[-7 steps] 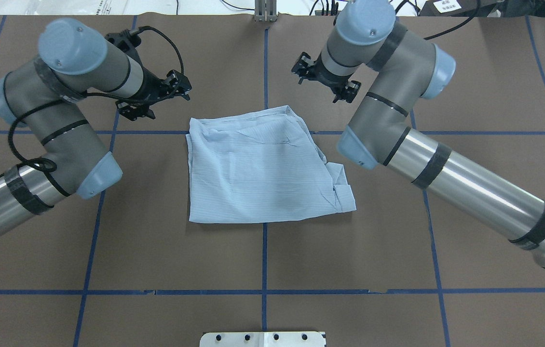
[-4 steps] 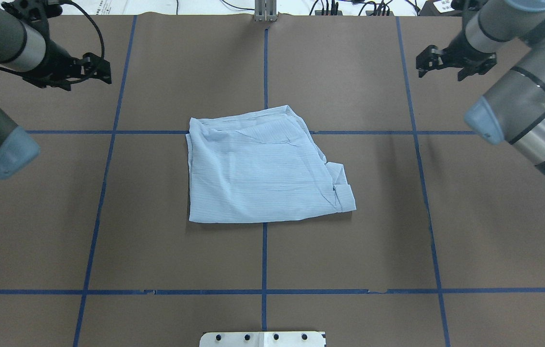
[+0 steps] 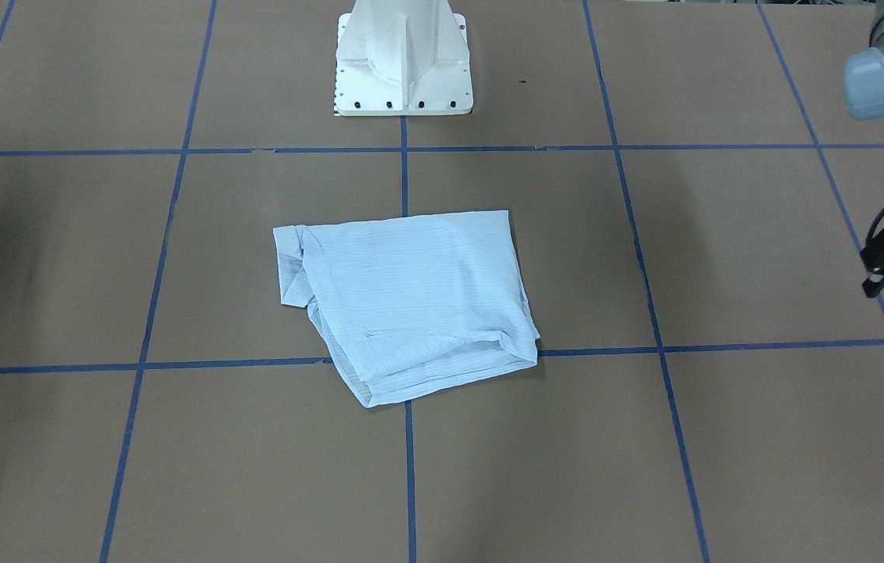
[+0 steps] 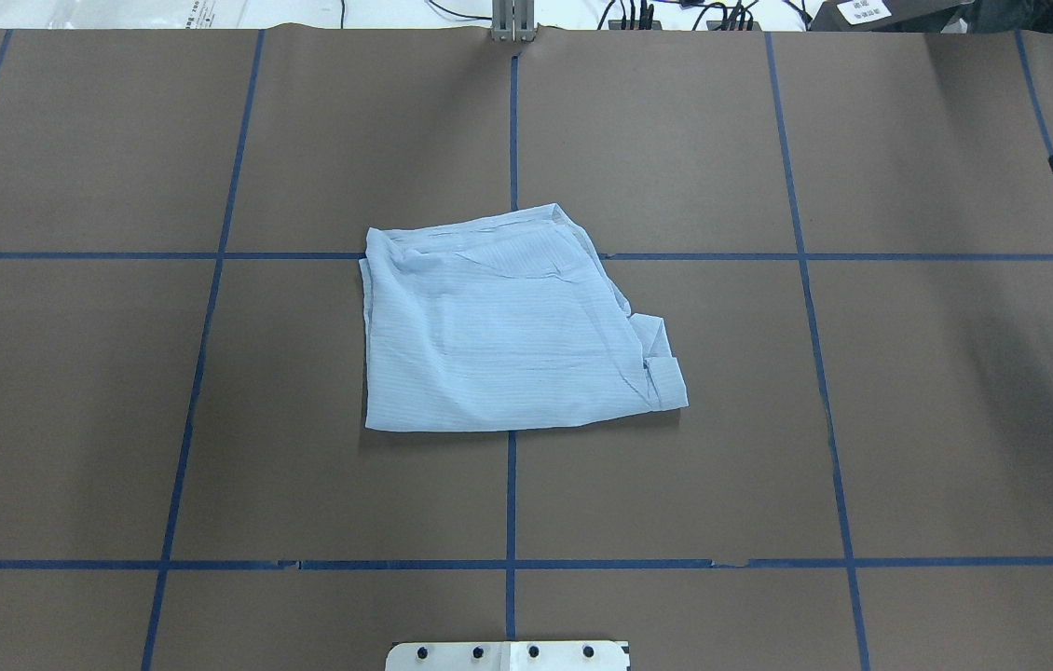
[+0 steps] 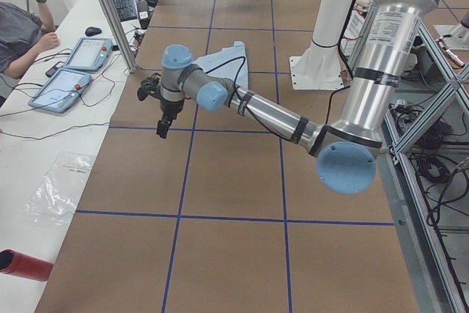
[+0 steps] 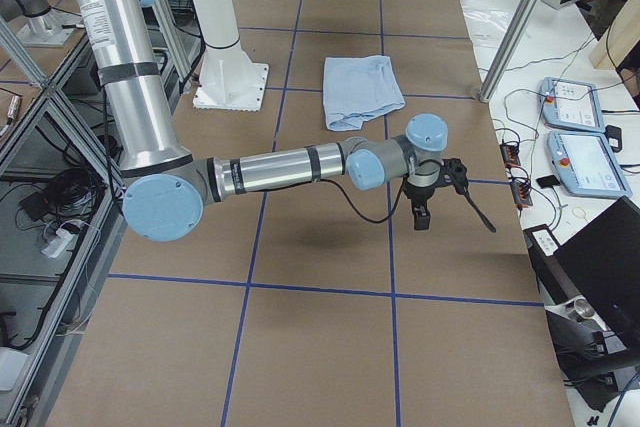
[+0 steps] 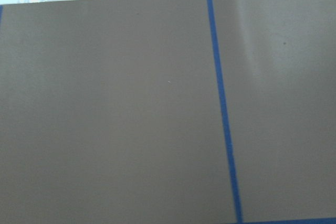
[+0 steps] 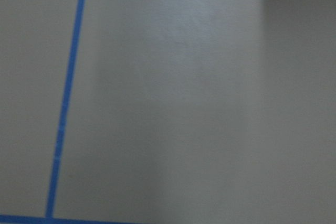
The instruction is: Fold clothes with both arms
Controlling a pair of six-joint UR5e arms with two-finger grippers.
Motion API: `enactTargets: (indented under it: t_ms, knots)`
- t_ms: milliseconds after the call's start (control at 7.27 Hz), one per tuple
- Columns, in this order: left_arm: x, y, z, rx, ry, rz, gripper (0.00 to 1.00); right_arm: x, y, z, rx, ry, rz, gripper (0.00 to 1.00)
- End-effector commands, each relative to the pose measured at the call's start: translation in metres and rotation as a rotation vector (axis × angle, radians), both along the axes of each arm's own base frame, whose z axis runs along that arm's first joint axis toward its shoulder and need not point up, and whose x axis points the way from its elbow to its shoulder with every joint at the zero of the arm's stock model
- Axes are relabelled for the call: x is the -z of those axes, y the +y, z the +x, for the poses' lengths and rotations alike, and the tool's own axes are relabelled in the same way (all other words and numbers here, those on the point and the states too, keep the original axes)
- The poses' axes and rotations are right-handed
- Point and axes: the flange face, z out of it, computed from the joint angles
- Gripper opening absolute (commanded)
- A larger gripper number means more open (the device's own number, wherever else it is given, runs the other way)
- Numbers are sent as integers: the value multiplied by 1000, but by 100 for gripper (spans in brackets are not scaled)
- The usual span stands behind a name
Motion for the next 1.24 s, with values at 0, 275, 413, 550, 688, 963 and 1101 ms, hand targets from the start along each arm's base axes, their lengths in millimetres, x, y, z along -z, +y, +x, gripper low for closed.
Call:
enactTargets:
  t_ms: [0, 275, 413, 550, 688, 963, 1101]
  knots:
    - [-66, 38, -69, -58, -20, 15, 100, -52, 50, 52, 21, -49, -22, 100]
    - [-74, 43, -76, -48, -24, 68, 100, -82, 72, 55, 10, -39, -77, 100]
    - [-93, 57, -93, -18, -30, 67, 100, -109, 99, 58, 19, -31, -115, 100]
    - [-150, 70, -95, -16, -49, -35, 100, -118, 108, 61, 15, -25, -133, 100]
    - [-174, 66, -104, -1, -51, -79, 100, -120, 115, 72, -17, -41, -155, 100]
    - [-196, 76, -105, -4, -54, -168, 100, -129, 122, 85, -47, -42, -196, 100]
    - [-195, 72, -105, -4, -56, -208, 100, -126, 122, 92, -62, -46, -212, 100]
